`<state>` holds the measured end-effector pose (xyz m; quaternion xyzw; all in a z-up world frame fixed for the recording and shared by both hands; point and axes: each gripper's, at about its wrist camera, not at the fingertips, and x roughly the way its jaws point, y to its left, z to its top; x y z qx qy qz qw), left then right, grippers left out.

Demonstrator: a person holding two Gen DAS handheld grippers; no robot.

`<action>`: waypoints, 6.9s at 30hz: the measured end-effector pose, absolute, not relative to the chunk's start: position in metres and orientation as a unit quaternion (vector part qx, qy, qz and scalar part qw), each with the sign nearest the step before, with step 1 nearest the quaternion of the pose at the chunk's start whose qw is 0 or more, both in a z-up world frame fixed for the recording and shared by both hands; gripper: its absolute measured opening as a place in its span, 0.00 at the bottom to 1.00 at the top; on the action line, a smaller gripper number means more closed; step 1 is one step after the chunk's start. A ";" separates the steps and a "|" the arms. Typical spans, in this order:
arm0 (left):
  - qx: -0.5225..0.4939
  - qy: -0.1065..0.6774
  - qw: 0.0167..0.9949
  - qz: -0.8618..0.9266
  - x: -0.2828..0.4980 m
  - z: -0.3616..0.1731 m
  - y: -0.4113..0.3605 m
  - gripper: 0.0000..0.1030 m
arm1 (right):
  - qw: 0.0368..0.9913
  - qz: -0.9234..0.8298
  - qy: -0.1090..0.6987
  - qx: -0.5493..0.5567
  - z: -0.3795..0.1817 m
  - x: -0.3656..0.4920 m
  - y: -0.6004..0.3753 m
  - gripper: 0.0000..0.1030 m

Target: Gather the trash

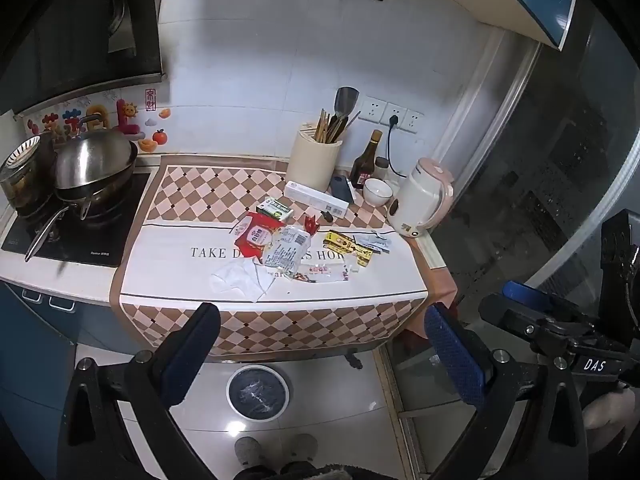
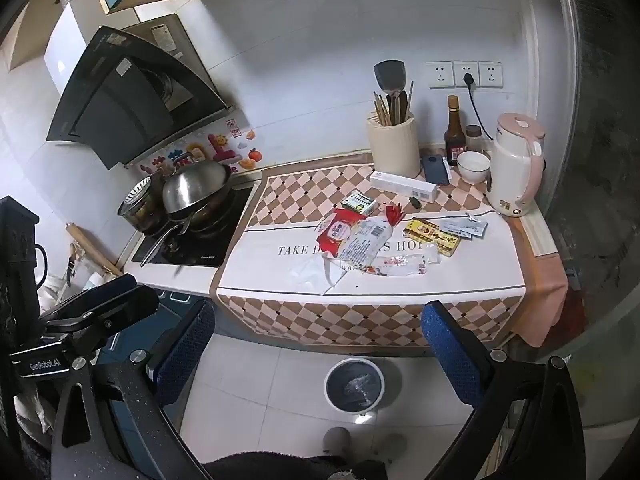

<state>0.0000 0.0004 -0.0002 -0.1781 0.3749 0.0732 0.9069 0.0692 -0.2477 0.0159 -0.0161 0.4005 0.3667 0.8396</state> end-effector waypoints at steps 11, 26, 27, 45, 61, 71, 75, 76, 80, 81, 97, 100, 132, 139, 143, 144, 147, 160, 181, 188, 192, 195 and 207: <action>-0.174 0.375 0.908 0.071 -0.002 0.005 0.005 1.00 | 0.832 0.374 0.410 -0.012 0.010 0.070 -0.246 1.00; -0.184 0.376 0.906 0.060 0.004 0.003 0.001 1.00 | 0.824 0.390 0.411 -0.016 0.019 0.075 -0.245 1.00; -0.186 0.375 0.906 0.060 0.004 0.004 0.001 1.00 | 0.823 0.391 0.411 -0.016 0.019 0.075 -0.245 1.00; -0.188 0.372 0.907 0.058 0.004 0.005 0.002 1.00 | 0.819 0.402 0.410 -0.017 0.020 0.070 -0.239 1.00; -0.189 0.371 0.908 0.049 0.005 0.006 -0.002 1.00 | 0.818 0.401 0.411 -0.014 0.017 0.070 -0.244 1.00; -0.193 0.370 0.907 0.048 0.005 0.005 -0.005 1.00 | 0.819 0.399 0.412 -0.011 0.017 0.075 -0.249 1.00; -0.192 0.370 0.908 0.048 0.005 0.005 -0.005 1.00 | 0.819 0.400 0.413 -0.011 0.017 0.076 -0.249 1.00; -0.192 0.370 0.908 0.048 0.006 0.005 -0.005 1.00 | 0.818 0.400 0.413 -0.011 0.017 0.076 -0.249 1.00; -0.192 0.371 0.908 0.047 0.006 0.005 -0.006 1.00 | 0.818 0.400 0.413 -0.010 0.017 0.077 -0.251 1.00; -0.193 0.370 0.908 0.046 0.007 0.004 -0.007 1.00 | 0.818 0.400 0.413 -0.010 0.017 0.077 -0.250 1.00; -0.189 0.374 0.907 0.035 0.009 -0.002 -0.001 1.00 | 0.818 0.398 0.415 -0.007 0.015 0.075 -0.241 1.00; -0.173 0.378 0.908 0.056 0.015 -0.007 0.009 1.00 | 0.820 0.391 0.417 -0.001 0.013 0.076 -0.233 1.00; -0.257 0.629 0.672 0.294 0.276 -0.372 0.134 0.52 | 0.753 0.226 0.579 -0.215 -0.297 0.474 -0.123 1.00; -0.243 0.616 0.685 0.304 0.276 -0.351 0.127 0.04 | 0.708 0.295 0.565 -0.303 -0.324 0.504 -0.061 0.99; -0.225 0.608 0.687 0.326 0.268 -0.331 0.122 0.03 | 0.666 0.310 0.576 -0.357 -0.349 0.518 -0.032 0.68; -0.219 0.606 0.688 0.334 0.265 -0.323 0.121 0.03 | 0.667 0.313 0.575 -0.356 -0.349 0.519 -0.030 0.67; -0.192 0.587 0.694 0.371 0.257 -0.291 0.119 0.03 | 0.683 0.333 0.568 -0.315 -0.334 0.524 -0.028 0.66; -0.160 0.487 0.759 0.402 0.241 -0.217 0.146 0.02 | 0.834 0.331 0.411 -0.160 -0.213 0.476 -0.054 0.65; -0.181 0.521 0.805 0.219 0.111 -0.273 0.096 0.02 | 0.858 0.243 0.445 0.085 -0.233 0.203 -0.176 0.65; -0.293 0.633 0.696 0.171 0.096 -0.511 0.098 0.03 | 0.743 0.165 0.611 0.216 -0.481 0.177 -0.216 0.65; -0.332 0.672 0.645 0.150 0.106 -0.668 0.100 0.03 | 0.699 0.139 0.654 0.253 -0.629 0.176 -0.215 0.65; -0.330 0.694 0.624 0.141 0.115 -0.761 0.100 0.03 | 0.681 0.130 0.672 0.258 -0.727 0.182 -0.208 0.65; -0.286 0.686 0.652 0.155 0.109 -0.847 0.101 1.00 | 0.652 0.175 0.721 0.157 -0.894 0.178 -0.171 0.86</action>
